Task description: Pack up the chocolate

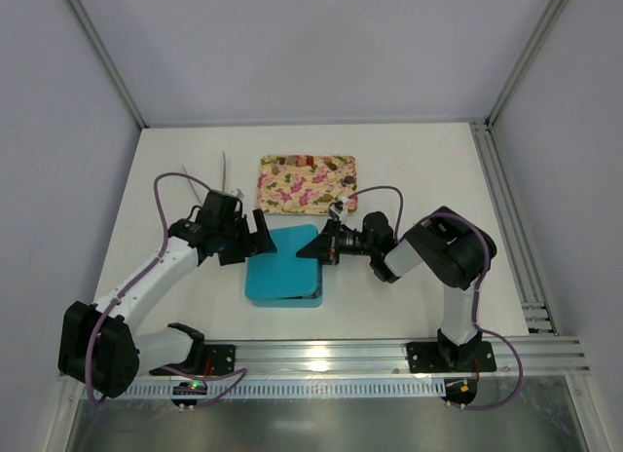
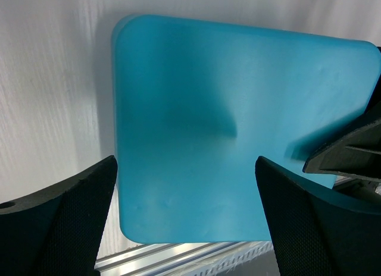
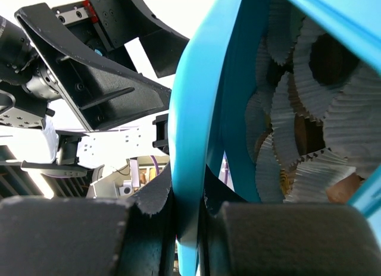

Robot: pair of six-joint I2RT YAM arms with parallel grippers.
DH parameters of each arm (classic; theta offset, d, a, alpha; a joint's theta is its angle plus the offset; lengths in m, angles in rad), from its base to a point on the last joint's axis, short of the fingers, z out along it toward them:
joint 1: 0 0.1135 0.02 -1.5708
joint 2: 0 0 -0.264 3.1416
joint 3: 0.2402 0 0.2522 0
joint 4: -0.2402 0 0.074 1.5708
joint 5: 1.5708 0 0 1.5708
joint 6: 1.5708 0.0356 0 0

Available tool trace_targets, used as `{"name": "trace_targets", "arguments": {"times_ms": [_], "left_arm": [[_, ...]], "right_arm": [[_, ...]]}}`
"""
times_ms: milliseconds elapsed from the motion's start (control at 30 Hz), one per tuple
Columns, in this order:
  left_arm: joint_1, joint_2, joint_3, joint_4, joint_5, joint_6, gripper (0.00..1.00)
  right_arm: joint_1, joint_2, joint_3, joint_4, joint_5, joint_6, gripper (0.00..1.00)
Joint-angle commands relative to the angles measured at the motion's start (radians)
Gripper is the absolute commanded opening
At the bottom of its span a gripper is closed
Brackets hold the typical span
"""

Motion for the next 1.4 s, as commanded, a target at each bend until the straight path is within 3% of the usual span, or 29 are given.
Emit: {"name": "trace_targets", "arguments": {"times_ms": [0,433,833,1367], "left_arm": [[-0.01,0.015,0.0,0.036,-0.01,-0.007,0.94],[-0.047,0.067,0.014,0.035,-0.03,-0.007,0.94],[-0.065,0.085,0.018,0.035,-0.038,-0.013,0.94],[-0.091,0.105,0.034,0.038,-0.043,-0.019,0.94]], "right_arm": [[-0.008,0.01,-0.013,0.109,0.004,0.004,0.12],[-0.038,0.022,-0.06,0.194,0.005,0.041,0.2],[-0.074,-0.002,-0.116,0.201,0.013,0.044,0.34],[-0.133,-0.06,-0.18,0.163,-0.001,-0.002,0.35]]}}
